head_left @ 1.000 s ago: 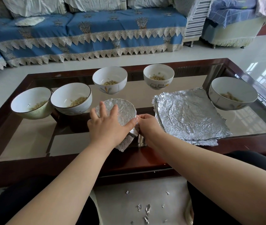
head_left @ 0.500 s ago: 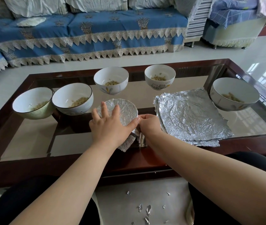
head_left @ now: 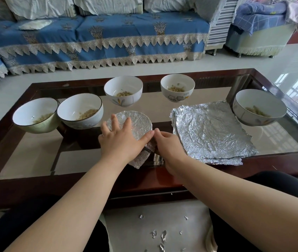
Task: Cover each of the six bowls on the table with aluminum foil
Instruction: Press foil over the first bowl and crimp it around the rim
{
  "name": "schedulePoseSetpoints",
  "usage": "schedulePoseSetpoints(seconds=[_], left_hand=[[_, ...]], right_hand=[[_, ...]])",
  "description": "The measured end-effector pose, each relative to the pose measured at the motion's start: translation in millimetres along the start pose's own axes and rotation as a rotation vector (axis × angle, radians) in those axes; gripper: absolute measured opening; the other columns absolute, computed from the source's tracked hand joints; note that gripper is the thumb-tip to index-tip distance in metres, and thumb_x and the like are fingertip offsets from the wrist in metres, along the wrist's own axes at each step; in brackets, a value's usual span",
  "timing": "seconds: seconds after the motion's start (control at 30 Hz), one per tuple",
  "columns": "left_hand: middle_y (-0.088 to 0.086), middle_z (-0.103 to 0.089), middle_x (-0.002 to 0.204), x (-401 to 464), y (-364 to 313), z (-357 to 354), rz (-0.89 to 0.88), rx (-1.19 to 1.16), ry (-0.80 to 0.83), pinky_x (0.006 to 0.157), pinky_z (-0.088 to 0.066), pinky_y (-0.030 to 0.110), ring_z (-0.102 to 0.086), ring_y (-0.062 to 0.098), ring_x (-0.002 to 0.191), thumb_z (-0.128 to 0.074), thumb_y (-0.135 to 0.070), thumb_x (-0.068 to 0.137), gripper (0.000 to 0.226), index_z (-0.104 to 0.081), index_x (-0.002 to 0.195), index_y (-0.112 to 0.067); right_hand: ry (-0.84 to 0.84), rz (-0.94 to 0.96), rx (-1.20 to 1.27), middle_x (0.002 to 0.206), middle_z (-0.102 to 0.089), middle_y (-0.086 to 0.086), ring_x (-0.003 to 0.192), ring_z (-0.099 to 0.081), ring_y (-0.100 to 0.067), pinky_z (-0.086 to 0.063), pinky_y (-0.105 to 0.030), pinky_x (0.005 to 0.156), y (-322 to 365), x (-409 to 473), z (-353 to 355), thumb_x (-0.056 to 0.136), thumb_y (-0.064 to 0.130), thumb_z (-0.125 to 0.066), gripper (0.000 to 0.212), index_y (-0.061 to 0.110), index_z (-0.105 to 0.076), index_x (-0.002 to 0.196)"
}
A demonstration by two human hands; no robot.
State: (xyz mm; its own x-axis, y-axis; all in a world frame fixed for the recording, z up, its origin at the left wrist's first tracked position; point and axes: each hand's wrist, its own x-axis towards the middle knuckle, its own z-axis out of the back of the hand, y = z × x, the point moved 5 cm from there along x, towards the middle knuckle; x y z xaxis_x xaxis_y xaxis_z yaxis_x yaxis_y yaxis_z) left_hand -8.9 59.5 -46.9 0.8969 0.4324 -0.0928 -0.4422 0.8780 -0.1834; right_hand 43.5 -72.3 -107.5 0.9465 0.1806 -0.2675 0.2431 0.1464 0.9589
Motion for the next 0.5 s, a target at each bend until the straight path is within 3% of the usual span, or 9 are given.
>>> schedulePoseSetpoints(seconds=[0.1,0.17,0.2,0.27,0.33,0.43,0.5], left_hand=[[0.006,-0.001,0.167,0,3,4,-0.005,-0.02,0.039,0.115,-0.024,0.052,-0.002,0.038,0.148,-0.025,-0.085,0.084,0.091,-0.018,0.157,-0.033],[0.003,-0.004,0.166,-3,6,7,-0.009,-0.043,0.039,0.114,-0.025,0.049,-0.006,0.039,0.146,-0.025,-0.078,0.09,0.081,-0.02,0.157,-0.032],[0.001,-0.006,0.166,-6,8,8,-0.018,-0.049,0.031,0.113,-0.026,0.048,-0.009,0.039,0.145,-0.026,-0.074,0.092,0.078,-0.02,0.157,-0.031],[-0.003,-0.007,0.166,-10,10,11,-0.044,-0.026,0.007,0.11,-0.03,0.048,-0.015,0.039,0.142,-0.026,-0.071,0.094,0.074,-0.018,0.156,-0.031],[-0.006,-0.004,0.166,-12,14,13,-0.058,-0.005,-0.002,0.108,-0.032,0.051,-0.017,0.038,0.142,-0.025,-0.073,0.093,0.076,-0.014,0.156,-0.033],[-0.006,0.002,0.166,-12,20,14,-0.038,0.017,0.044,0.109,-0.027,0.057,-0.013,0.036,0.147,-0.018,-0.082,0.085,0.087,-0.005,0.157,-0.036],[-0.002,0.007,0.166,-10,22,13,-0.03,0.091,0.037,0.113,-0.018,0.062,-0.006,0.037,0.15,-0.01,-0.087,0.078,0.097,0.002,0.158,-0.034]], right_hand=[[0.039,0.017,-0.038,0.075,-0.061,-0.005,0.072,-0.058,-0.02,-0.052,-0.039,0.083,8,-2,0,0.088,0.062,-0.043,0.066,0.0,-0.066,0.084],[0.042,0.048,-0.07,0.075,-0.047,-0.008,0.07,-0.045,-0.019,-0.04,-0.032,0.074,15,-1,3,0.091,0.064,-0.038,0.07,-0.003,-0.056,0.082],[0.041,0.062,-0.093,0.076,-0.049,-0.011,0.07,-0.048,-0.021,-0.039,-0.032,0.073,19,-1,4,0.094,0.064,-0.035,0.071,-0.004,-0.055,0.083],[0.065,0.065,-0.123,0.091,-0.066,-0.02,0.086,-0.064,-0.031,-0.05,-0.037,0.086,23,2,7,0.095,0.065,-0.029,0.079,-0.008,-0.061,0.097],[0.08,0.034,-0.145,0.107,-0.068,-0.018,0.101,-0.065,-0.031,-0.049,-0.044,0.096,26,5,7,0.095,0.066,-0.026,0.078,0.0,-0.065,0.107],[0.09,0.023,-0.191,0.105,-0.069,-0.011,0.099,-0.065,-0.026,-0.048,-0.047,0.097,26,9,8,0.091,0.07,-0.024,0.078,0.008,-0.065,0.111],[0.078,0.035,-0.203,0.108,-0.067,-0.011,0.103,-0.063,-0.025,-0.046,-0.046,0.099,26,10,10,0.097,0.061,-0.024,0.07,0.006,-0.064,0.114]])
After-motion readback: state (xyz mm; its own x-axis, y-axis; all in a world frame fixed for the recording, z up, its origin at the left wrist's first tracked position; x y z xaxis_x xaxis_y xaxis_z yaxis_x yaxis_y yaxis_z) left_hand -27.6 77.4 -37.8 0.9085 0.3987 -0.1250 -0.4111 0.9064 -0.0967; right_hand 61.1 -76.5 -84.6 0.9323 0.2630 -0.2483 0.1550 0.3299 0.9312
